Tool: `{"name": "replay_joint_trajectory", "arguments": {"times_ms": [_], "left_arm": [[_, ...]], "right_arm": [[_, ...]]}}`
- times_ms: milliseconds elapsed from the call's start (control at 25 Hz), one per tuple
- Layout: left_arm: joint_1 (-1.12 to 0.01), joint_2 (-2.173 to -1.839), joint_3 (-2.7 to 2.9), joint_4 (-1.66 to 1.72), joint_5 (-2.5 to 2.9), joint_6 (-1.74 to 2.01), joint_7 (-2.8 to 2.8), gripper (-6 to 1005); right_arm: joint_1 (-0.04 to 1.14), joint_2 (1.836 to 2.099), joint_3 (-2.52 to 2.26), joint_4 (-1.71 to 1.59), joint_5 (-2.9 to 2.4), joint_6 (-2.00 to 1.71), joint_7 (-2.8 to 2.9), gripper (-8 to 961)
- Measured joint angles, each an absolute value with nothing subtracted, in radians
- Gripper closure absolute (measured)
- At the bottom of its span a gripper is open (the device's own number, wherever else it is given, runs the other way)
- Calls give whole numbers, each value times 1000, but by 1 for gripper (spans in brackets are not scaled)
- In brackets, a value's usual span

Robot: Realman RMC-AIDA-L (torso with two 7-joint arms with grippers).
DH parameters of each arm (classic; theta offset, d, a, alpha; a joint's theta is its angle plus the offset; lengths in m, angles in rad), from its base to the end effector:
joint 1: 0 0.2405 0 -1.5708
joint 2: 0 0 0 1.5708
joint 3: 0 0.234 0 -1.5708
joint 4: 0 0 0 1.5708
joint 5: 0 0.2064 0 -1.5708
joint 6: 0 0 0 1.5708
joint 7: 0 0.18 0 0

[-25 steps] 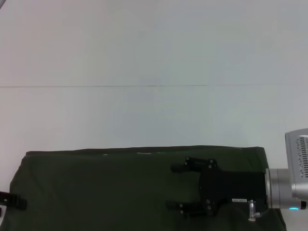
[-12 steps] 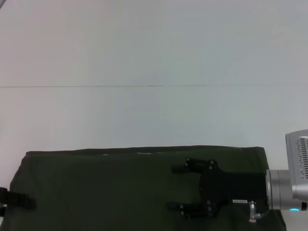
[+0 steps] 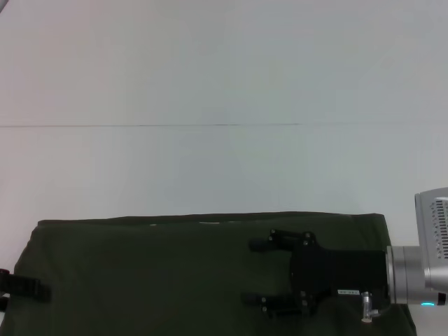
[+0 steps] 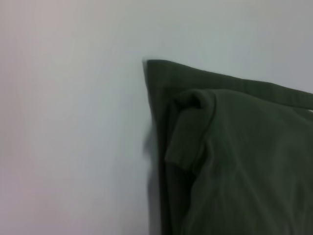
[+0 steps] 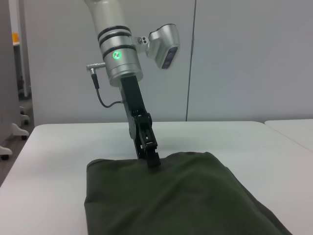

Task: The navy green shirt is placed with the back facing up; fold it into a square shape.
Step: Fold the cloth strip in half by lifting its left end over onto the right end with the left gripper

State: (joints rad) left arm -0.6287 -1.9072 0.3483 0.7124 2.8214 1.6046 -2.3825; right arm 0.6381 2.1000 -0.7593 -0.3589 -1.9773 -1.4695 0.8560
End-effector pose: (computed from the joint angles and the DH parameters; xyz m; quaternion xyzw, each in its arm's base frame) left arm -0.3432 0.3161 0.0596 -0.7163 -0.6811 0.0056 0.1513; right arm 0.2069 0.3127 -0.0862 -0.9663 0.0274 0.2356 0.1001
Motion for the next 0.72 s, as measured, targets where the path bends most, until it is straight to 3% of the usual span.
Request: {"name": "replay_joint_trajectory", "arguments": {"times_ms": [720], "left_arm": [[-629,-1910,348,706,2822,1596,-2385,138]], "right_arm": [[641,2100,-759,-359,-1977,-1470,856,77]]}}
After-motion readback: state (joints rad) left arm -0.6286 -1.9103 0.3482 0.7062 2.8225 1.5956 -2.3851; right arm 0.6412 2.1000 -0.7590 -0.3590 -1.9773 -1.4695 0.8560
